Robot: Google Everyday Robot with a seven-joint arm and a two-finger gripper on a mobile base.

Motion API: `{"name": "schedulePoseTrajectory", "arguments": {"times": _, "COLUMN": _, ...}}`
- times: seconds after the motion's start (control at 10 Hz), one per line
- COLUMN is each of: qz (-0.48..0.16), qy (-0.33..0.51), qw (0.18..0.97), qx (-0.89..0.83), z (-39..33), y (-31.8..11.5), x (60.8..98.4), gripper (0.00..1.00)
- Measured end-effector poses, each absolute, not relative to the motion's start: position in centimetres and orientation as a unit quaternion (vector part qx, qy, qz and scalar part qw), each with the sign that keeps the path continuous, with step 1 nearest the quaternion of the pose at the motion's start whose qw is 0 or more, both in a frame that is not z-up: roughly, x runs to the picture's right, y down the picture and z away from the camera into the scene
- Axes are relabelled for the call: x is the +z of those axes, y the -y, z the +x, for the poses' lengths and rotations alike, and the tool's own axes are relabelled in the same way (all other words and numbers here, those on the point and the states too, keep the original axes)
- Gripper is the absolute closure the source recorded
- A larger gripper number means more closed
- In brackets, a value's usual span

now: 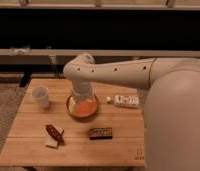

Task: Stand the bottle upright

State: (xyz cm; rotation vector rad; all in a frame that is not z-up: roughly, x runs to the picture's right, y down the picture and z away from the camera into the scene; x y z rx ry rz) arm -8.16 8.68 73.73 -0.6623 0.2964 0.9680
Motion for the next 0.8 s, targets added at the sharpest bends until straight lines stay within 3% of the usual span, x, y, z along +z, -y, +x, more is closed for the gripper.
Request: {"name": "schedulePoseTrajectory", "arguments": {"times": 0.8, "qz": -0.326, "qy": -0.109, "qw": 0.857, "qx": 0.384, "z": -0.7, "y": -5.8, "x": 81.8, "gripper": 0.2}}
